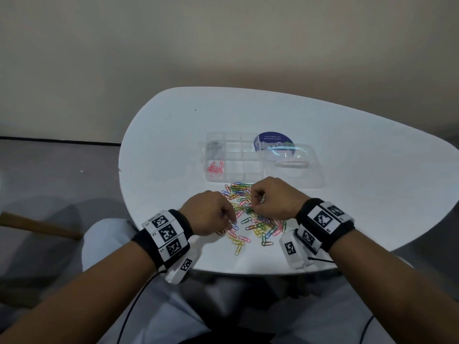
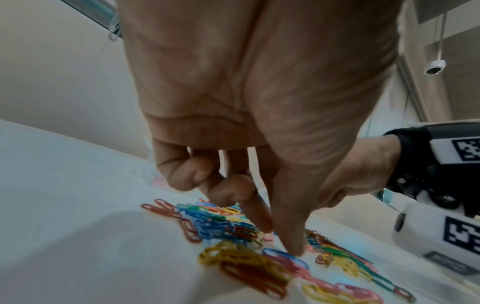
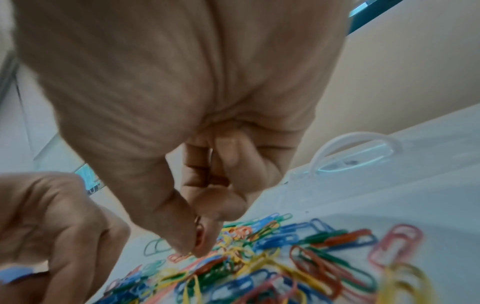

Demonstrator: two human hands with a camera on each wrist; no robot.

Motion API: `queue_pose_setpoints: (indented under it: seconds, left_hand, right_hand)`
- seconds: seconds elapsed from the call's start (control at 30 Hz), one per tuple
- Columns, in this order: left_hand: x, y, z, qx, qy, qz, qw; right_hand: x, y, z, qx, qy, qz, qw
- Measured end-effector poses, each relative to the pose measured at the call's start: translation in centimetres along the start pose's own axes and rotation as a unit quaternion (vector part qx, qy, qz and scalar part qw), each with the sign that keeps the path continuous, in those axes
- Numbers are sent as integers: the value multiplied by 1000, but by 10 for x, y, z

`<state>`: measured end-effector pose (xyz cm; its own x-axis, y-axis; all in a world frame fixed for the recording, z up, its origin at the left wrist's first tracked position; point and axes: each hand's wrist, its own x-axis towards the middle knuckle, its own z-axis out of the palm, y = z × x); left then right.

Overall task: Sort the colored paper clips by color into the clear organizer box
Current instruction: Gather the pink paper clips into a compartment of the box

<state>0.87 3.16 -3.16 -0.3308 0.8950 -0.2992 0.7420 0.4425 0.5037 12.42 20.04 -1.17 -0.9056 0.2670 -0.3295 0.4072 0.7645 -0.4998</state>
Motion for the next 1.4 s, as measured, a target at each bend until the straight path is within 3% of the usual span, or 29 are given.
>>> queue_pose_setpoints:
  seconds: [0.13,0.33,0.47,0.6,0.7,0.87,0.93,1.0,1.13,1.17,1.2,1.27,1.3,1.4]
  left_hand:
    - [-1,3,5,38,-21,10,999]
    - [-4,4,7,98,9,35,994]
    - [-4,2,10,110,18,43,993]
    - [-3,-3,15,114,40,47,992]
    - [-3,-7,14,64,50,35,996]
    - [-4,-14,6,-133,128,21,983]
    - [-4,-17,3,-174,114,-6,978]
    - [-5,-15,1,-288,75,-43,954]
    - [-8,-4,-2,-520,39,-137,842]
    - [-8,-3,-2,-537,31,-152,829]
    - [-7,-4,-1,-514,25,-152,844]
    - [-6,-8,0,-337,30,-102,935]
    - [-6,-10,0,-238,32,-66,969]
    - [-6,-9,-1,-74,12,9,997]
  right_hand:
    - [2,1,5,28,-6,5,1000]
    - [0,3,5,60,3,32,998]
    - [-14,0,4,64,23,18,998]
    - [-33,-10,19,40,-17,-12,999]
    - [-38,-14,36,4,-27,-18,999]
    - [-36,-19,51,-3,-4,4,1000]
    - [-35,-21,54,-19,0,7,1000]
    - [-34,-22,56,-30,-3,14,999]
    - [-32,-20,57,-39,-23,35,998]
    - [-31,-20,57,-47,-27,36,998]
    - [-30,-20,58,-56,-30,34,997]
    - [-29,-22,60,-71,-38,32,996]
    - [-28,-22,60,-79,-42,32,995]
    - [-27,-24,61,-99,-47,26,994]
